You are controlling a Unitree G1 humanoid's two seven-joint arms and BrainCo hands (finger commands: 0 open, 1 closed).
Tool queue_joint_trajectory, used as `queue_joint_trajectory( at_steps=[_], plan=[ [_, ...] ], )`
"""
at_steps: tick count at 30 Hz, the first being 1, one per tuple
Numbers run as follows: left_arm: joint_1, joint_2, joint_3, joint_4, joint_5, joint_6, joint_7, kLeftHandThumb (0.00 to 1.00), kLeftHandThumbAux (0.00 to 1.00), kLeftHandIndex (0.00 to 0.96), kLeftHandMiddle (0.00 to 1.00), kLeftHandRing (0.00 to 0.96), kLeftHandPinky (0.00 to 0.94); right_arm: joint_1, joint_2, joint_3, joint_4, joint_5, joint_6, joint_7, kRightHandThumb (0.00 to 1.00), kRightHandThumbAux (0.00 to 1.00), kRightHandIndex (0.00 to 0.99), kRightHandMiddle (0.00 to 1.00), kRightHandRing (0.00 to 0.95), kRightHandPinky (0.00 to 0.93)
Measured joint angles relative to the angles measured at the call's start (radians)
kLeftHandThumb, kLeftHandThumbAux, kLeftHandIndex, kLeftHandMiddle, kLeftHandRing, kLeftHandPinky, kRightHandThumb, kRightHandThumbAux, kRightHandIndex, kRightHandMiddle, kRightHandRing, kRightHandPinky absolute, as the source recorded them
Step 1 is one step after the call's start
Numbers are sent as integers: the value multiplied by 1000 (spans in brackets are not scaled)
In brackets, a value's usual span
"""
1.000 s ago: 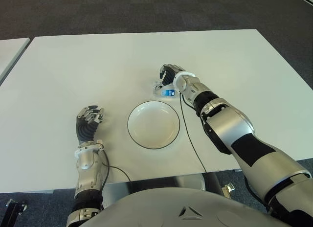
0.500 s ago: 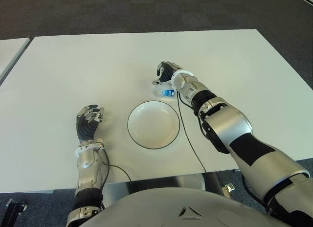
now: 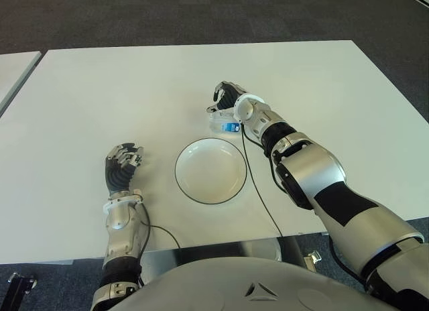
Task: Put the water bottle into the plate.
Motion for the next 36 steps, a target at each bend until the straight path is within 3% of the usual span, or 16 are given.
queue_joint_trajectory(
  at_steps=[10,22,23,24,29,31,32,36],
  plan=[
    [0,-4,0,0,0,-4,0,835,678,399,508,633,624,-6,-9,33,-2,-28,-21,-17,704,727,438,861,853,835],
    [-10,-4,0,13,0,-11,0,836,677,406,501,624,619,-68,-89,112,-10,-86,-106,21,687,724,427,780,771,735],
    [-13,-4,0,17,0,-12,0,836,677,406,501,624,619,-73,-94,116,-11,-87,-111,26,686,724,426,750,739,708],
    [-16,-4,0,20,0,-12,0,836,676,408,500,624,620,-76,-98,119,-11,-87,-116,31,684,723,423,632,621,612],
    [-32,-4,0,41,1,-23,0,836,675,408,502,628,621,-89,-114,131,-14,-91,-146,49,681,722,418,470,458,449],
    [-35,-4,0,47,1,-31,0,836,675,408,505,632,624,-94,-119,138,-14,-94,-156,53,494,651,384,432,422,418],
    [-36,-4,0,50,1,-34,0,836,675,408,505,631,622,-97,-122,142,-14,-96,-160,56,416,615,314,360,363,374],
    [-40,-3,0,58,1,-42,0,837,675,411,502,631,627,-113,-133,149,-15,-102,-173,68,291,553,156,170,183,220]
  ],
)
